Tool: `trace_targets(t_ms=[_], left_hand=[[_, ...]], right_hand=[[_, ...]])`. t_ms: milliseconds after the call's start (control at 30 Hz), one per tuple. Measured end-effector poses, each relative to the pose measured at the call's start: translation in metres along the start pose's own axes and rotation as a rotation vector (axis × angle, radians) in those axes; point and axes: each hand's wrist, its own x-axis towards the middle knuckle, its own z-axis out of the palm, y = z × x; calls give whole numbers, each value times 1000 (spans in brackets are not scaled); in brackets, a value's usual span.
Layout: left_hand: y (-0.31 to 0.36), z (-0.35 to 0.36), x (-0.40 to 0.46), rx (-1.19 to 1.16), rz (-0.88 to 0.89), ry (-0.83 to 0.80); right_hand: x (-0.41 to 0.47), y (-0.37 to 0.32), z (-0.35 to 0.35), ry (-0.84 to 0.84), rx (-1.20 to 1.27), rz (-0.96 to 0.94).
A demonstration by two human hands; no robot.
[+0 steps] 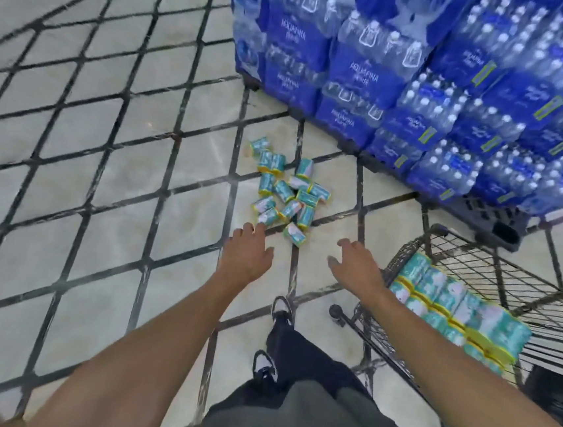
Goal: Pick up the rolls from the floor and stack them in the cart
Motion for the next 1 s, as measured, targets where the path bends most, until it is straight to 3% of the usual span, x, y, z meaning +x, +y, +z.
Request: trace_targets(t_ms=[233,500,700,867,1000], left_hand=[[-32,24,107,41,13,-120],[-80,89,301,42,17,-211],[-112,210,435,46,42,-330],[-140,347,518,58,-41,-511],[-159,436,581,87,-48,-496]], right_hand=[[99,-15,40,-114,46,120],[270,-15,112,-247,81,272],[419,-2,211,-277,71,275],[529,28,324,-286,52,302],[604,48,407,-277,45,310]])
